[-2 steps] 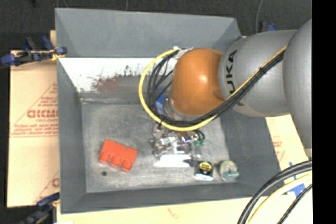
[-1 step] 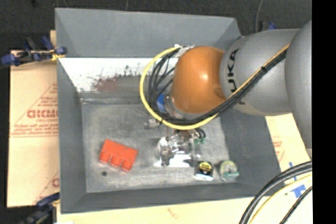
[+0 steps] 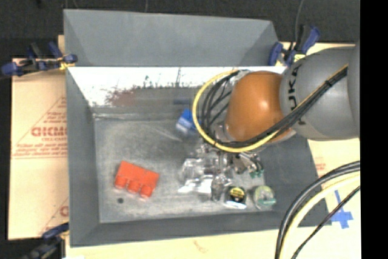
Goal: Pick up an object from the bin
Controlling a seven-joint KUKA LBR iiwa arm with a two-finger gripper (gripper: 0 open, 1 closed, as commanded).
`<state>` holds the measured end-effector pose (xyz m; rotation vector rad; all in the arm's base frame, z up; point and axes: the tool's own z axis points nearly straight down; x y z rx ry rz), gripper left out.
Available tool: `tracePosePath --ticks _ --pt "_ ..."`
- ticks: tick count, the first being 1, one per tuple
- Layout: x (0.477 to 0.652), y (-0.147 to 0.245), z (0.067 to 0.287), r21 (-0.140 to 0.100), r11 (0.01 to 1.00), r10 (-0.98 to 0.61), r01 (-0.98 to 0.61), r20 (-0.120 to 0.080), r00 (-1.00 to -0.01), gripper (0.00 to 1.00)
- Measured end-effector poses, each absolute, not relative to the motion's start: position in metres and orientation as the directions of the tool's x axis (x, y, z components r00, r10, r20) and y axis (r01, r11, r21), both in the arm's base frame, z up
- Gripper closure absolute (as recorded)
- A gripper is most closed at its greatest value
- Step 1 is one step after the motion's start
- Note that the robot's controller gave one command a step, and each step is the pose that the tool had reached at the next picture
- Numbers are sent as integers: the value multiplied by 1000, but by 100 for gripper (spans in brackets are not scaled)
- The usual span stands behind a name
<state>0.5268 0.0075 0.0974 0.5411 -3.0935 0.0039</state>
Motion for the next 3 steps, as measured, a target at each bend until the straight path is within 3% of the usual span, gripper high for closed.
tracePosePath --ticks 1,2,3 --pt "529 12 100 -2 939 -344 -344 -5 -939 100" --pt "522 3 193 -4 939 -343 -343 -7 -939 100" --pt "585 -72 281 -7 837 -547 -547 -6 -837 100"
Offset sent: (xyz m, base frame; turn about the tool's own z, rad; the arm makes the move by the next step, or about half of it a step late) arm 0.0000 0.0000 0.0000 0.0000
